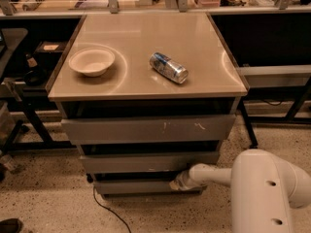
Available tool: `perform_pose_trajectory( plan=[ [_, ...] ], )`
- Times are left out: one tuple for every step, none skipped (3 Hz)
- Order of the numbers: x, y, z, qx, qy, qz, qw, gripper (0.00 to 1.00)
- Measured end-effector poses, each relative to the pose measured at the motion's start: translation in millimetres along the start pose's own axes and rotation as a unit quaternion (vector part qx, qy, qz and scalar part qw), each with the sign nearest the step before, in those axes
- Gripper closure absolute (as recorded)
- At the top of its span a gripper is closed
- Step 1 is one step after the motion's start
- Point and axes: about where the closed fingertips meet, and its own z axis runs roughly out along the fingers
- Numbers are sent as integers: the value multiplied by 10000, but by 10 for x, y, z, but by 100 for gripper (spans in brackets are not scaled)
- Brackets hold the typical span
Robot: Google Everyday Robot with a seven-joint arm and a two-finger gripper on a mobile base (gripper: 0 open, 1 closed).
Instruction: Close bottom drawer
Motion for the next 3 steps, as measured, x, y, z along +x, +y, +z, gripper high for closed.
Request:
perform_pose_trajectory(
  plan=[
    [-2, 0, -9, 5, -14, -21, 10000, 100],
    [115, 59, -127, -24, 107, 69, 9999, 100],
    [222, -194, -681, 439, 127, 484, 9978, 100]
  ],
)
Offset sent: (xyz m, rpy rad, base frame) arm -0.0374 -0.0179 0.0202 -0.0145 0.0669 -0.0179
